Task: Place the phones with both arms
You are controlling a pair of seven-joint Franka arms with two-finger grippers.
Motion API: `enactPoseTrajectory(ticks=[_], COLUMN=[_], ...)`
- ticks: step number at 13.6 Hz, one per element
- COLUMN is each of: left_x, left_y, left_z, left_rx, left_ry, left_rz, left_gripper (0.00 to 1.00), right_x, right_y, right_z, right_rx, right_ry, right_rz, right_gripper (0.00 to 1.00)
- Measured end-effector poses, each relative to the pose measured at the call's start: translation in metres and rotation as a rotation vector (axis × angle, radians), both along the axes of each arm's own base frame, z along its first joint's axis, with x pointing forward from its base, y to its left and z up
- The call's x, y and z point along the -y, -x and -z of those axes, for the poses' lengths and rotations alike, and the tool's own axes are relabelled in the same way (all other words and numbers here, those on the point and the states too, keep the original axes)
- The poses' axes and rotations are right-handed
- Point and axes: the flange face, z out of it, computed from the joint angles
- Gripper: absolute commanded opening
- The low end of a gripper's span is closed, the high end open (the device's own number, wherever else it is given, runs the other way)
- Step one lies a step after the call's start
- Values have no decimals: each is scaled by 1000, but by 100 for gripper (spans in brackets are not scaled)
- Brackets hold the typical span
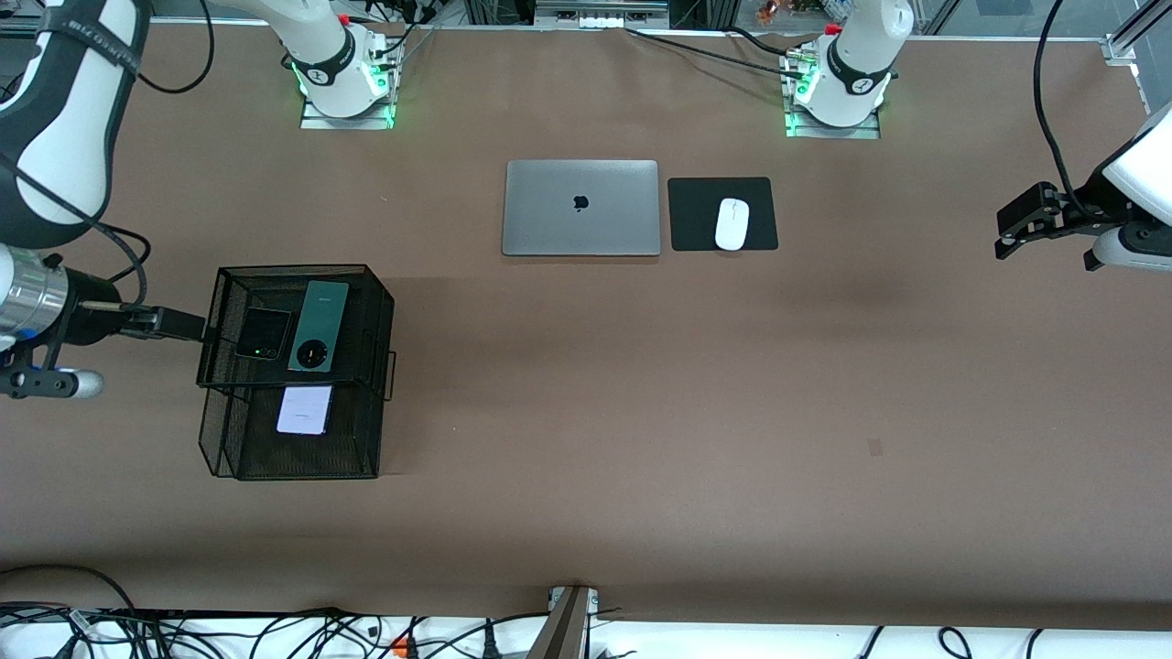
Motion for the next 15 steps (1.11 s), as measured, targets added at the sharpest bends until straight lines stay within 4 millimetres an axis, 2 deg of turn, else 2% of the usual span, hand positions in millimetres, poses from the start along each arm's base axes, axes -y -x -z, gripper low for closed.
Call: enactPoseTrajectory(ticks=[5,9,15], left_x=[0,0,-1], left_y=[0,0,1], left_z=[0,0,-2], left_rx=[0,0,4], left_ry=[0,0,0], left_rz=[0,1,-2], left_gripper=[100,100,100], right_x=[26,12,4], right_y=[-9,1,36], right_z=[1,-24,-16], right_rx=[-25,4,78], right_ry=[55,120,131], right_rz=[-54,-84,-55], right_gripper=[100,99,99])
